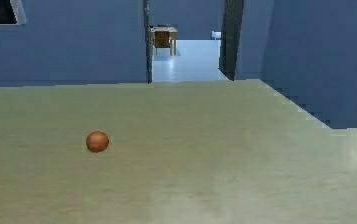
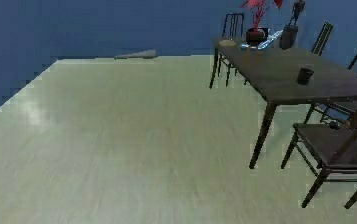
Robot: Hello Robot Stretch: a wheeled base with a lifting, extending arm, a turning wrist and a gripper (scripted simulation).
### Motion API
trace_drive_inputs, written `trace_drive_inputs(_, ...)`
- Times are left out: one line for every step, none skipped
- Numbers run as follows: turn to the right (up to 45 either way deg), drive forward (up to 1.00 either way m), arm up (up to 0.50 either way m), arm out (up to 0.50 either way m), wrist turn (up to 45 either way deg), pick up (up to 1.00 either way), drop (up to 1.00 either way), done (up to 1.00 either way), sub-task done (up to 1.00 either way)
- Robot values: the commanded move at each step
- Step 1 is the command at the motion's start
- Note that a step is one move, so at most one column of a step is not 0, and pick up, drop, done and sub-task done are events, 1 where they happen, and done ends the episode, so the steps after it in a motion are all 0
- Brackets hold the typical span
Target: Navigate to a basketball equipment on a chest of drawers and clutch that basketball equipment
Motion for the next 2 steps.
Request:
trace_drive_inputs(0.0, 1.00, 0.00, 0.00, 0.0, 0.00, 0.00, 0.00, 0.00)
trace_drive_inputs(0.0, 1.00, 0.00, 0.00, 0.0, 0.00, 0.00, 0.00, 0.00)
